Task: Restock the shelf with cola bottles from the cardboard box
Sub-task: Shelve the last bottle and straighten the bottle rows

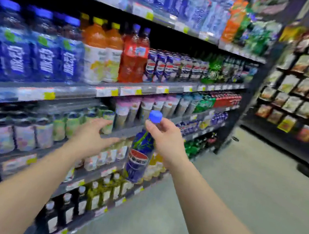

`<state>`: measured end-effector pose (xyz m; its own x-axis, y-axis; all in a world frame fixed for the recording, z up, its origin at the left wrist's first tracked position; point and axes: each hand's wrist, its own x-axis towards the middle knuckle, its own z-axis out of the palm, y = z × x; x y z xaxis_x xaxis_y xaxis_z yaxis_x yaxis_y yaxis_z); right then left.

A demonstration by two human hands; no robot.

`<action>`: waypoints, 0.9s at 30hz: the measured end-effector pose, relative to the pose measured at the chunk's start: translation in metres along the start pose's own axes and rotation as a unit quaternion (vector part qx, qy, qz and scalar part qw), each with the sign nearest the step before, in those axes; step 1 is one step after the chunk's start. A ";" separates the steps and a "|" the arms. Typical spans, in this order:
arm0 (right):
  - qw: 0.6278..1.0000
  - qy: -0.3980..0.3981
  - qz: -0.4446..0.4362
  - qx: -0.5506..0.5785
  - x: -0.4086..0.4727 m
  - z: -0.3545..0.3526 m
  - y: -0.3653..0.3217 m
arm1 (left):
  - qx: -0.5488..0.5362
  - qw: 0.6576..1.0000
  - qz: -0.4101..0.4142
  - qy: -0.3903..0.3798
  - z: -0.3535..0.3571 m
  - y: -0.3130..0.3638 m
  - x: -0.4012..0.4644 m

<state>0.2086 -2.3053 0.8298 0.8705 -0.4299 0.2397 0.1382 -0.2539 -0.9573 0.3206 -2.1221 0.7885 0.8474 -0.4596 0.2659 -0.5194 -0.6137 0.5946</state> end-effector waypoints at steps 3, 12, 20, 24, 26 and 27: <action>0.998 0.055 0.000 -0.010 0.039 -0.065 0.015 | -0.031 0.999 0.031 -0.033 0.053 0.048 0.060; 0.982 0.185 0.014 0.036 0.199 -0.253 0.028 | -0.056 0.981 0.128 -0.135 0.181 0.181 0.275; 0.964 0.263 0.031 0.012 0.312 -0.408 0.058 | -0.057 0.957 0.234 -0.164 0.308 0.310 0.426; 0.966 0.252 0.046 0.015 0.377 -0.482 0.100 | -0.076 0.955 0.239 -0.160 0.387 0.361 0.489; 0.969 0.243 0.053 0.012 0.415 -0.521 0.120 | -0.072 0.958 0.226 -0.160 0.425 0.387 0.523; 0.969 0.238 0.058 0.010 0.435 -0.541 0.128 | -0.070 0.960 0.216 -0.162 0.441 0.401 0.541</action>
<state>0.3494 -2.9940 0.8993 0.5650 -0.8069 0.1721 0.0656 -0.1640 -0.9843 0.5224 -2.8999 0.8358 0.4651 -0.8418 0.2738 -0.7754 -0.2382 0.5848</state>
